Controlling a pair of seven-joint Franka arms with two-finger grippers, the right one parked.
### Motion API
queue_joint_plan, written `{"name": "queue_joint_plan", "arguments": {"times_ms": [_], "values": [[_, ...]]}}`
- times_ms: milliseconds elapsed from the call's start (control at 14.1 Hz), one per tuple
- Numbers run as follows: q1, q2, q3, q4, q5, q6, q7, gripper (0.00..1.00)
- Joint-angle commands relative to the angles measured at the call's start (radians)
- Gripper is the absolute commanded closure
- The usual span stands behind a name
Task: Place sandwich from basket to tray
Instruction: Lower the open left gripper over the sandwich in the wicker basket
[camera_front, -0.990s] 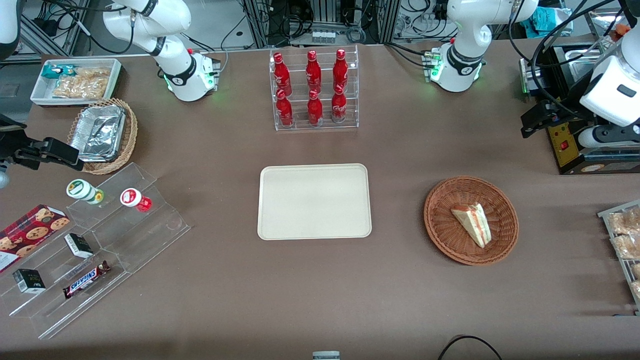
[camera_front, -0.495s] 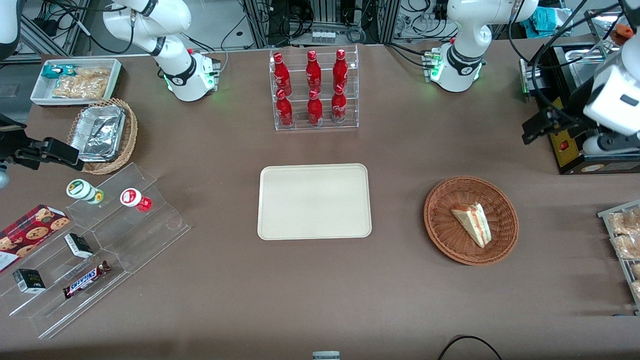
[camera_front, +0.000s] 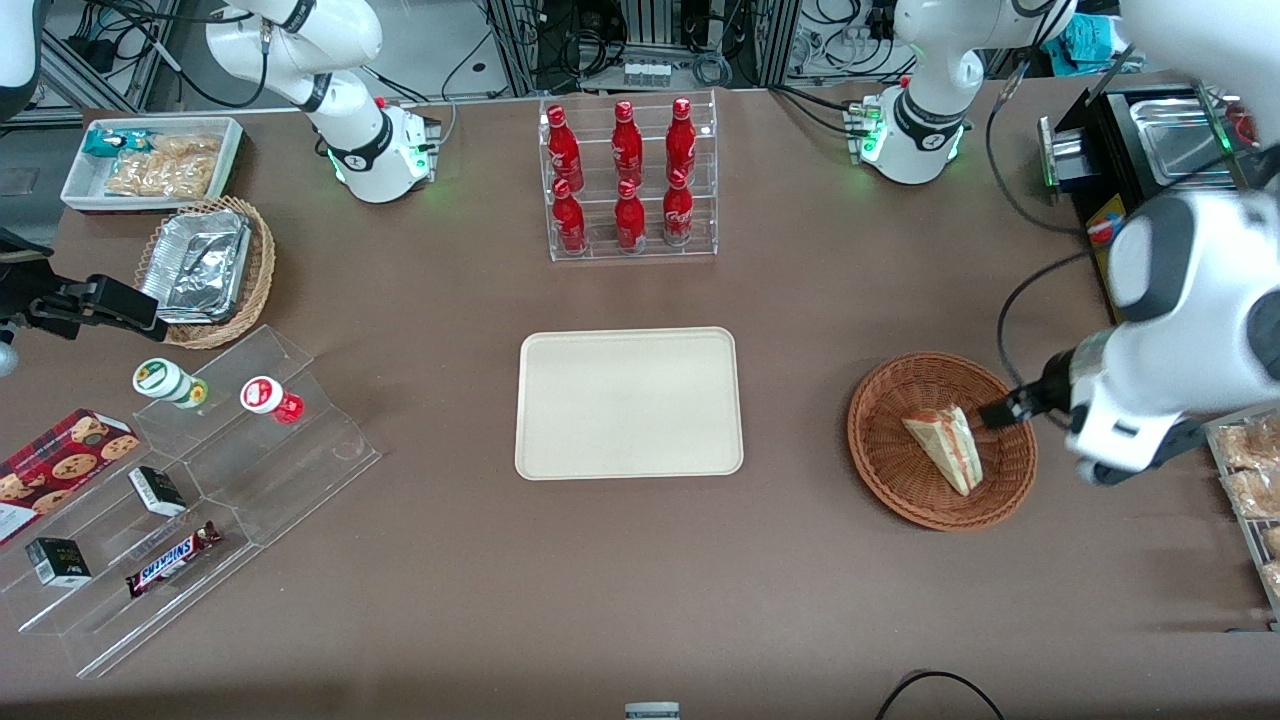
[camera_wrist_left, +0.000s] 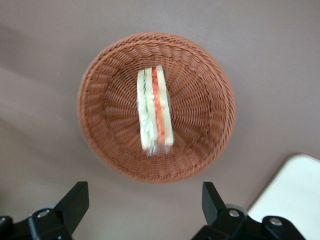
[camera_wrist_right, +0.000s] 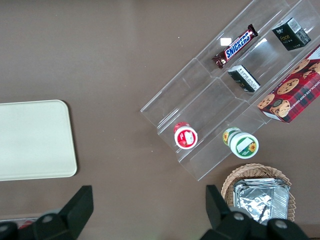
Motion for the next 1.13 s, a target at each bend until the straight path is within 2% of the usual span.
{"name": "queue_joint_plan", "arguments": {"times_ms": [0, 212, 424, 848, 919, 990, 1061], "values": [[0.004, 0.078, 0.008, 0.017, 0.029, 0.038, -0.063, 0.00], [0.004, 0.103, 0.030, -0.079, 0.029, 0.180, -0.083, 0.00], [0.004, 0.118, 0.032, -0.187, 0.027, 0.362, -0.198, 0.00], [0.003, 0.120, 0.032, -0.276, 0.026, 0.382, -0.220, 0.01], [0.000, 0.112, 0.031, -0.288, 0.024, 0.388, -0.220, 0.12], [-0.003, 0.104, 0.031, -0.296, 0.021, 0.390, -0.221, 0.35], [-0.006, 0.103, 0.031, -0.301, 0.020, 0.388, -0.229, 0.49]]}}
